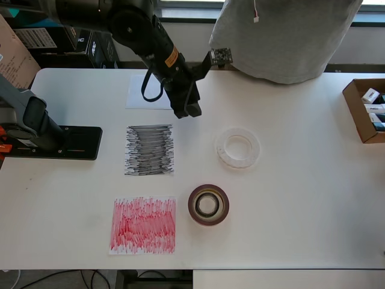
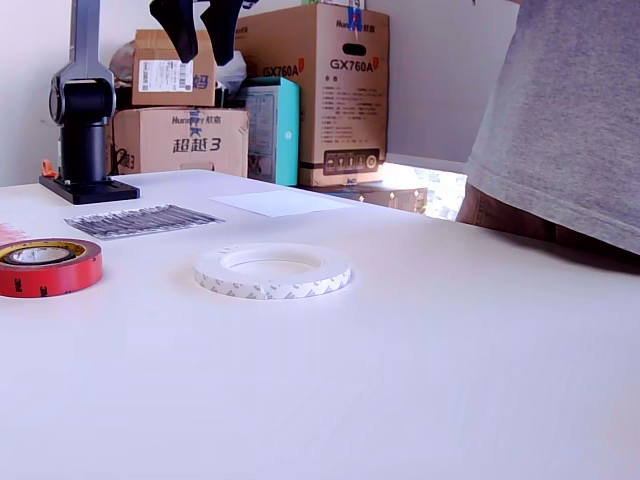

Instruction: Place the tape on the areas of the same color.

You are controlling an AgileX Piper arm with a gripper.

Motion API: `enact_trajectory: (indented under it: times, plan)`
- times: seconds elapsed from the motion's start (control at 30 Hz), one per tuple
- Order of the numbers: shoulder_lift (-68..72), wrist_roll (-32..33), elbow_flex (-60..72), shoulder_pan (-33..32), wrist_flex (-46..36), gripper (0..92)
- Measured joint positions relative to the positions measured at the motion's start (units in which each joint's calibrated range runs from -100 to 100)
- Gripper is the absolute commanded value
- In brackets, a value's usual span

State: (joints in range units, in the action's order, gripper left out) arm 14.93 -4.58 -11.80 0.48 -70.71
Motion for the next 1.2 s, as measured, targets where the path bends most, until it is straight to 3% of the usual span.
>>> enact_trajectory:
  times: [0.6,0.9,1.2]
  plan:
    - [18.2,21.0,13.7,4.3,-0.5,49.1]
    - [28.5,26.0,22.0,7.0,-0.5,49.3]
    - [35.2,26.8,25.1,7.6,-0.5,49.4]
